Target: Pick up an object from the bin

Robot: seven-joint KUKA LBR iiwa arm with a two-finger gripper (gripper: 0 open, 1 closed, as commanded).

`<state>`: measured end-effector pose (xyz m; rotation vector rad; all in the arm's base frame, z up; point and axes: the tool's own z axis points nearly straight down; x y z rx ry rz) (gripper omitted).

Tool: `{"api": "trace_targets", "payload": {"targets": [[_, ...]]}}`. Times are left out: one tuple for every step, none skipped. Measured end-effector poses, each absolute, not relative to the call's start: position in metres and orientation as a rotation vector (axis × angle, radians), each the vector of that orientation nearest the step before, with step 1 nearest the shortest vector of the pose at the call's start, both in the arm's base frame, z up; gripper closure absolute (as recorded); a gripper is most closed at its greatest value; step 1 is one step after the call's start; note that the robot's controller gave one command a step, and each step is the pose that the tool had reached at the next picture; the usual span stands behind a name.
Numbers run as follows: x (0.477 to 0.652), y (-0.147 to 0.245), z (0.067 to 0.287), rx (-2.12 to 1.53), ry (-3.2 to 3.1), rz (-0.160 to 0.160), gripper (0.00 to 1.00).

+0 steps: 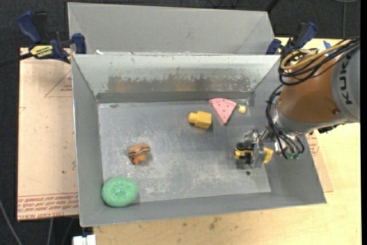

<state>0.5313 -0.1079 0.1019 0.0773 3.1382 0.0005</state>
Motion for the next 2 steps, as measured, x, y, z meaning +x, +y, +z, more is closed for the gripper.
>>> {"api": "trace_targets", "payload": {"targets": [[0.531,-0.108,0.102,0.077,3.138,0.000,1.00],[0.547,-0.103,0.224,0.062,3.138,0.000,1.00]]}}
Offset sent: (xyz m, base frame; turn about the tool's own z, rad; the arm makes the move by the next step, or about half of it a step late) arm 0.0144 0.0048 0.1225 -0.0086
